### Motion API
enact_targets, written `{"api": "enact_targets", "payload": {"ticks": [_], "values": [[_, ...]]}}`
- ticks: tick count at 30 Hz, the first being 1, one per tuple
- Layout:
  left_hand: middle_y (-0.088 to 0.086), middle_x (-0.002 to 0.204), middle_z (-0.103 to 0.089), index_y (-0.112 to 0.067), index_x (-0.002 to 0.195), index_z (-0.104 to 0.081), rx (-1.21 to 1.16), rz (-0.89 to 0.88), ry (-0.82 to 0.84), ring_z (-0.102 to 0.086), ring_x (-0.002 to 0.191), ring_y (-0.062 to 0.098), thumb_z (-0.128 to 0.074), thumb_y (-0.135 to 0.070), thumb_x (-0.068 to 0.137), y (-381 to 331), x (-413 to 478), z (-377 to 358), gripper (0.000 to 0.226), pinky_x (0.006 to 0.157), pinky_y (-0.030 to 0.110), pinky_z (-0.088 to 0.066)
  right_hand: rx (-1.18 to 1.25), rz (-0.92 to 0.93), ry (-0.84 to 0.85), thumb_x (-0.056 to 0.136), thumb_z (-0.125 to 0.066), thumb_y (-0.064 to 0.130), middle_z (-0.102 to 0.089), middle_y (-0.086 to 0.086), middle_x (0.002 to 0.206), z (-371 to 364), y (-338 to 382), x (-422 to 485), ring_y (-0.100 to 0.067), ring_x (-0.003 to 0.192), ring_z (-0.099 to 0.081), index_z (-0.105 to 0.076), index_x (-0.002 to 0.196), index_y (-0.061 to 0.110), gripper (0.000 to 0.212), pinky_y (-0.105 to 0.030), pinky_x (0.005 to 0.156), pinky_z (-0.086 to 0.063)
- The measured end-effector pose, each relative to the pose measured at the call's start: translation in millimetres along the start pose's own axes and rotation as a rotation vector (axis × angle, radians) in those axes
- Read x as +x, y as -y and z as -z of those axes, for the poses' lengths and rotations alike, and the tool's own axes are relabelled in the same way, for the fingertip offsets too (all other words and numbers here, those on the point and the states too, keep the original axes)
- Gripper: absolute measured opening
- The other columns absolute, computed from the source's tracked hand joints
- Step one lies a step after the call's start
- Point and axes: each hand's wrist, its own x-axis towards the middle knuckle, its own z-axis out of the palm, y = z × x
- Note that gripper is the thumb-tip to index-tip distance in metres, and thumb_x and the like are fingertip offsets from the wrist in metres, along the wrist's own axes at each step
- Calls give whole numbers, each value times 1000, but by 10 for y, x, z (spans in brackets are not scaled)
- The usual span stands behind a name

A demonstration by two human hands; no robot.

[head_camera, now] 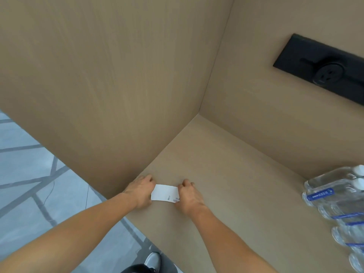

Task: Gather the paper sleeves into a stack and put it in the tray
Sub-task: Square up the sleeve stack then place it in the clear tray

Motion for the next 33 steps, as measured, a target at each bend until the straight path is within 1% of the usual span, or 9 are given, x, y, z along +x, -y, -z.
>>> {"api": "enact_targets", "payload": {"ticks": [4, 7, 12, 16, 20, 24, 28, 32, 33], "values": [[3, 121, -46, -14, 115, -53, 15, -24, -4, -49, 115, 23, -60, -26, 85, -21, 15, 21, 33, 87, 34, -48, 12, -10, -8, 88, -57, 19, -42, -7, 128, -10, -17, 5, -26, 122, -40, -53, 122, 9, 36, -38, 88, -50], [4, 121, -48, -14, 113, -53, 34, -51, 2, -50, 115, 24, -60, -26, 85, -104, 7, 43, 31, 87, 33, -46, 30, -24, -21, 87, -59, 21, -42, -7, 127, -43, -80, -76, -26, 120, -41, -54, 121, 9, 37, -38, 88, -50], [4, 121, -46, -14, 112, -51, 23, -102, -3, -47, 118, 24, -60, -25, 84, -459, -18, 58, 31, 86, 35, -47, 84, -87, -66, 85, -62, 23, -43, -6, 125, -125, -357, -390, -26, 117, -44, -55, 118, 10, 36, -37, 89, -49], [3, 121, -47, -16, 114, -52, 47, -171, -3, -48, 119, 23, -61, -26, 84, -964, -75, 22, 33, 83, 35, -48, 117, -158, -106, 84, -64, 24, -44, -6, 124, -176, -719, -837, -26, 116, -44, -55, 118, 9, 38, -37, 89, -50], [3, 121, -48, -16, 117, -53, 76, -274, 7, -49, 120, 23, -61, -28, 84, -1639, -165, -68, 36, 91, 36, -51, 150, -249, -135, 83, -65, 25, -43, -6, 124, -259, -1196, -1413, -26, 116, -43, -55, 119, 9, 40, -37, 89, -48], [2, 123, -47, -15, 120, -51, 99, -390, 15, -47, 119, 22, -63, -29, 84, -2384, -284, -197, 40, 90, 34, -49, 182, -355, -156, 84, -64, 23, -43, -6, 124, -359, -1689, -2047, -26, 116, -43, -55, 118, 8, 39, -37, 90, -48], [2, 123, -46, -15, 121, -51, 122, -480, 20, -47, 119, 23, -62, -28, 85, -3047, -416, -344, 41, 94, 35, -49, 218, -446, -163, 83, -67, 23, -45, -6, 124, -456, -2124, -2609, -26, 115, -43, -56, 117, 8, 39, -37, 91, -49], [2, 123, -46, -16, 122, -51, 149, -538, 40, -46, 119, 22, -63, -37, 85, -3522, -539, -485, 44, 94, 36, -48, 250, -509, -164, 82, -69, 28, -44, -5, 125, -574, -2413, -3028, -25, 117, -42, -55, 121, 11, 45, -38, 94, -49], [2, 124, -46, -16, 124, -50, 160, -540, 41, -46, 121, 22, -63, -35, 85, -3602, -563, -513, 45, 94, 35, -48, 251, -516, -166, 83, -68, 28, -44, -5, 125, -604, -2461, -3101, -25, 118, -42, -55, 122, 11, 44, -38, 94, -48]]}}
